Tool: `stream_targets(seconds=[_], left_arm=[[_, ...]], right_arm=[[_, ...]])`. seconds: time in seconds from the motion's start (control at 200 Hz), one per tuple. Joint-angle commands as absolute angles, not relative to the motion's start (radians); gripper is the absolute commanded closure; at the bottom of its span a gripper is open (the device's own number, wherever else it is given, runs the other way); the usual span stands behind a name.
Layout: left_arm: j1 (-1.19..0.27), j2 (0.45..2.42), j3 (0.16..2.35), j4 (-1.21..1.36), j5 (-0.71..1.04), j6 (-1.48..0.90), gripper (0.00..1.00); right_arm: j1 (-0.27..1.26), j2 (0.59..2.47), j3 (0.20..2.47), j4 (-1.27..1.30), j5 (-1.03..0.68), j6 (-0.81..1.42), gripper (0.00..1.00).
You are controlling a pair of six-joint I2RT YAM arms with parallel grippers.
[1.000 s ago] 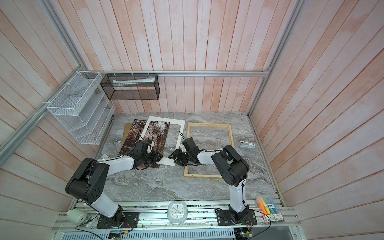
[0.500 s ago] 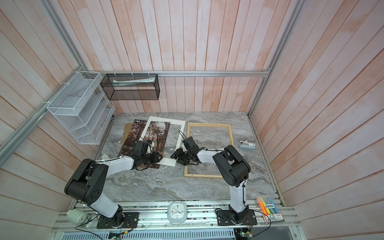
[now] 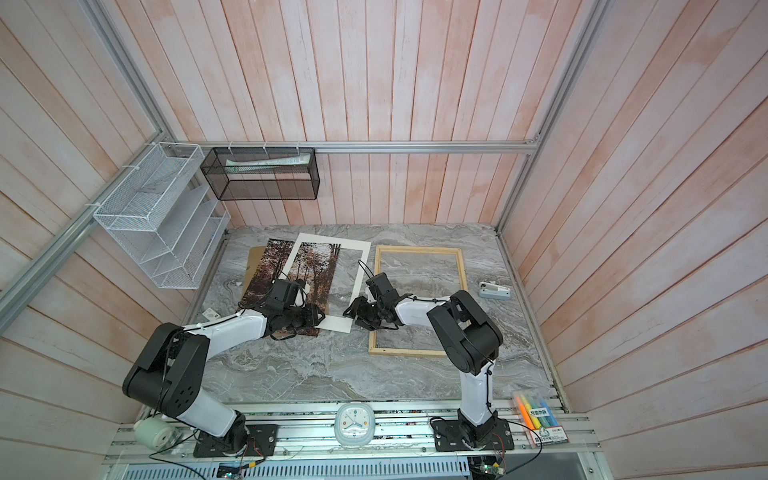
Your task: Put the photo into the frame
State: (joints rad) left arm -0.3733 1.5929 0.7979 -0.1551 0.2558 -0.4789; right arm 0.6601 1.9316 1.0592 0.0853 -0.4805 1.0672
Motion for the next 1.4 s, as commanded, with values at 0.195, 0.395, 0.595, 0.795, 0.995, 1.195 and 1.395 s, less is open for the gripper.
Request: stream_targets(seconds=[0.195, 0.395, 0.595, 0.795, 0.995, 1.195, 1.395], left_arm=[[-0.396, 1.660, 0.859, -0.214, 0.190, -0.451, 0.55], [-0.399, 1.694, 0.855, -0.211, 0.192, -0.453, 0.55], [-0.399, 1.701, 0.830, -0.191, 0.211, -0.459, 0.56], [-0.399, 1.699, 0.809, -0.178, 0.226, -0.463, 0.55], [-0.399, 1.696, 0.810, -0.181, 0.227, -0.457, 0.56], [-0.399, 1.695, 0.810, -0.181, 0.229, -0.454, 0.56], [-0.399, 1.693, 0.807, -0.180, 0.229, -0.454, 0.56]], right_arm=[[0.650, 1.945, 1.043, 0.049, -0.473, 1.057, 0.43], [0.652, 1.973, 1.055, 0.077, -0.498, 1.065, 0.43], [0.653, 1.990, 1.061, 0.099, -0.523, 1.072, 0.43], [0.652, 1.999, 1.052, 0.144, -0.547, 1.090, 0.43], [0.649, 2.003, 1.033, 0.225, -0.581, 1.117, 0.43], [0.642, 2.009, 1.002, 0.359, -0.638, 1.177, 0.43], [0.639, 1.996, 0.998, 0.418, -0.658, 1.193, 0.43]])
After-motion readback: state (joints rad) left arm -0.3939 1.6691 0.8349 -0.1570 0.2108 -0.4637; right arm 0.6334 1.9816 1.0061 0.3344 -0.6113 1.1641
